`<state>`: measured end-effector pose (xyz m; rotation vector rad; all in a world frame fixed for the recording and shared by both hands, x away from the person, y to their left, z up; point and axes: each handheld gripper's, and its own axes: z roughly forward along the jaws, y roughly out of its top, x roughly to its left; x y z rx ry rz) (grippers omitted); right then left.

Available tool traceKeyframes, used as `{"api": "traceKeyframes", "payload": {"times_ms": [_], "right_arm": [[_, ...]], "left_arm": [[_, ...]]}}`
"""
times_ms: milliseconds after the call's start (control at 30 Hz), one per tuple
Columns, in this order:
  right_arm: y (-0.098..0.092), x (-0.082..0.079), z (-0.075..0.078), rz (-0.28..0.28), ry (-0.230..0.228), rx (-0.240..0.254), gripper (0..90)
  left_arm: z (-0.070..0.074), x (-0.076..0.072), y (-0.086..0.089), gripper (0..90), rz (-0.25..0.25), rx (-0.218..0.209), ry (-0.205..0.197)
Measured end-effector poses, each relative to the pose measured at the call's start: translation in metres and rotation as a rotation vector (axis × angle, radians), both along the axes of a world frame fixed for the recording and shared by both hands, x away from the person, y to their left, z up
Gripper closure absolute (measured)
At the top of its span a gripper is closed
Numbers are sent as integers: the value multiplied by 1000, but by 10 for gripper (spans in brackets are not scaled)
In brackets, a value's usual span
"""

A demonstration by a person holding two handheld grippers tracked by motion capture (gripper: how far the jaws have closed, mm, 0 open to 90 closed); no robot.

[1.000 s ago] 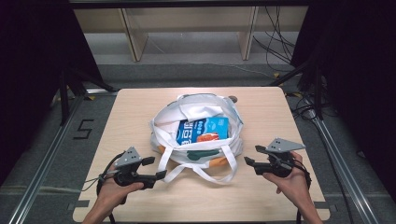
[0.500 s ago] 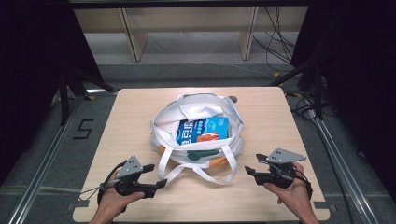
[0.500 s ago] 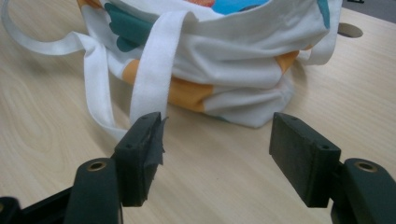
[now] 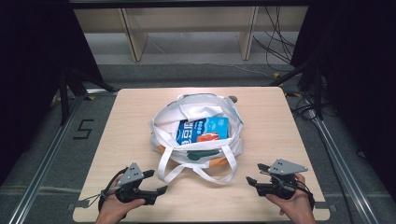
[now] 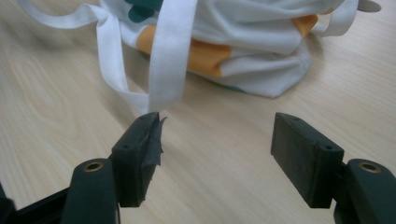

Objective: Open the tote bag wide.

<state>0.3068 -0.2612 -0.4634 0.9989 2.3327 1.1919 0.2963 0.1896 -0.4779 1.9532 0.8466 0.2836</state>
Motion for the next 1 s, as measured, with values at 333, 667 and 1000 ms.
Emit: {"api": "traceKeyframes", "payload": {"times_ms": [333,667,1000], "right_arm": [[1,-15,-11,2,29,-15,325],[-2,-24,-20,10,31,-34,311],[-3,-26,-24,28,77,-28,308]], "left_arm": [[-9,-8,-3,209,0,45,6],[-13,-9,-6,208,-11,55,22],[-15,-9,-6,207,-6,48,20]]}}
